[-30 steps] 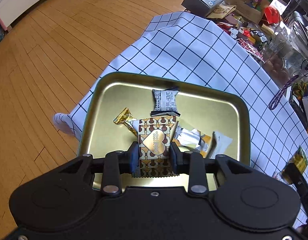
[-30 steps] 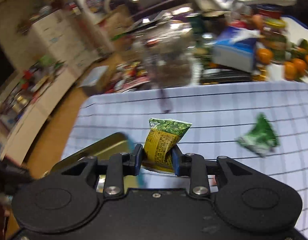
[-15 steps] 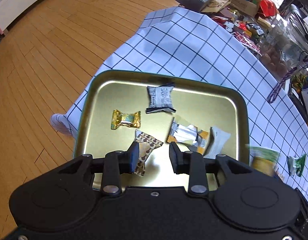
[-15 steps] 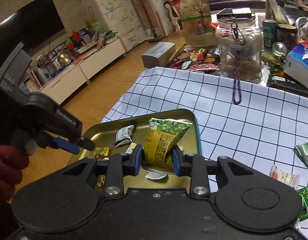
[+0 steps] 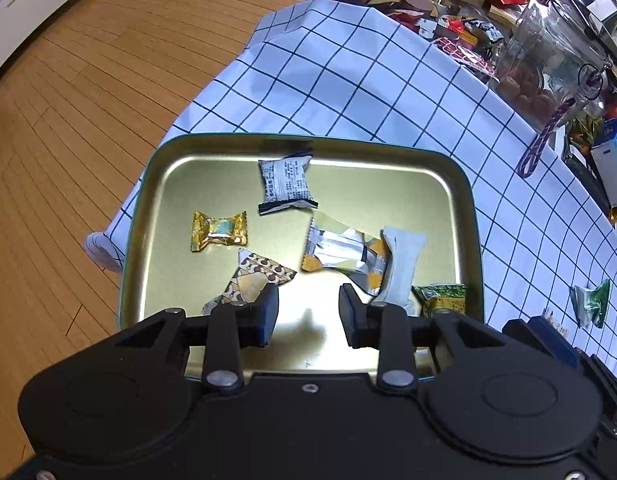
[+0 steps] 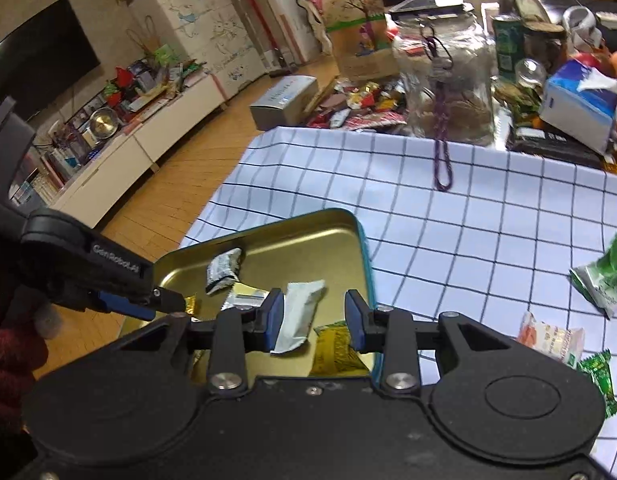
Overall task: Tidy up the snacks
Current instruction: 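Grasp the green-wrapped candy with the right tool while the left tool moves to the red packet, then close the left gripper on the red-and-white packet and lift it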
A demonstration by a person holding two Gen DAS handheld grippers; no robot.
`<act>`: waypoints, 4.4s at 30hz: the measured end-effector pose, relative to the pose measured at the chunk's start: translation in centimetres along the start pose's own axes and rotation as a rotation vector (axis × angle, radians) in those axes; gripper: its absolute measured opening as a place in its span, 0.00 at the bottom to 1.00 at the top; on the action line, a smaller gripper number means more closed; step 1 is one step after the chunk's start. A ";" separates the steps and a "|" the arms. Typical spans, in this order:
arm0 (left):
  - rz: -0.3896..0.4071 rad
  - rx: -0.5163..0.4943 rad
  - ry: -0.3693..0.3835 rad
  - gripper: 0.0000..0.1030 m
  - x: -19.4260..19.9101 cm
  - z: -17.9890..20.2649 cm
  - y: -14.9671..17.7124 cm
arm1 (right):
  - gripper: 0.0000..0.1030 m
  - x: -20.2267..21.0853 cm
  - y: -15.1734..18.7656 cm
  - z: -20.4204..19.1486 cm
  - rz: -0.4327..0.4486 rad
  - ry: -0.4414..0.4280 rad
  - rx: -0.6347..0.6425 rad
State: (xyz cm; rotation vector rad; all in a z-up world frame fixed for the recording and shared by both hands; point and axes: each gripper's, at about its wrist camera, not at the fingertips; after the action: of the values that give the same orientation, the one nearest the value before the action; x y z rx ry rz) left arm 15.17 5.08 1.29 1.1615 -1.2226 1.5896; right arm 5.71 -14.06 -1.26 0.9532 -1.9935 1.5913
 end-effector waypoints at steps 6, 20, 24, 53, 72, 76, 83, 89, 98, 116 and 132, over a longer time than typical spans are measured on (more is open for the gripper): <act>-0.028 -0.047 -0.012 0.40 -0.5 2.0 0.8 | 0.37 -0.8 0.7 2.9 -0.149 0.057 -0.102; -0.061 -0.220 0.044 0.40 -0.5 9.6 4.1 | 0.38 3.2 2.3 12.5 -0.204 0.232 -0.333; -0.067 -0.276 0.066 0.40 -0.5 12.1 5.3 | 0.38 4.8 3.2 15.4 -0.200 0.293 -0.413; -0.154 -0.289 0.178 0.40 -2.8 20.9 5.8 | 0.39 4.2 1.5 21.3 -0.202 0.418 -0.442; -0.144 -0.225 0.154 0.40 -3.0 19.4 4.6 | 0.51 -3.1 -1.5 20.2 -0.271 0.407 -0.305; -0.148 -0.242 0.151 0.40 -3.2 19.5 4.8 | 0.51 -3.0 -1.0 19.8 -0.292 0.407 -0.294; -0.148 -0.273 0.140 0.40 -3.7 20.0 5.0 | 0.51 -1.7 0.3 19.7 -0.344 0.363 -0.304; -0.183 -0.319 0.157 0.40 -4.4 20.9 6.1 | 0.41 0.9 1.7 20.4 -0.335 0.330 -0.329; -0.205 -0.368 0.175 0.40 -5.4 22.4 8.4 | 0.36 6.1 2.6 23.1 -0.251 0.375 -0.366; -0.308 -0.459 0.179 0.40 -5.6 22.0 14.5 | 0.36 9.3 3.7 25.1 -0.218 0.384 -0.385; -0.330 -0.332 0.143 0.47 -6.5 21.2 14.7 | 0.36 9.8 3.7 24.9 -0.207 0.385 -0.388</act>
State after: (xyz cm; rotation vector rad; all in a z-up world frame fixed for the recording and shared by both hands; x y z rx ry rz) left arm 6.97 -19.07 -6.11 0.9597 -1.0870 1.1526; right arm -1.28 -40.06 -3.46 0.6227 -1.7753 1.1187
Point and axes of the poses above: each gripper's, at about its wrist camera, not at the fingertips, and x roughly against the way its jaws point, z to its right, y to its underside, and after that the axes turned 10 degrees about x, right-handed
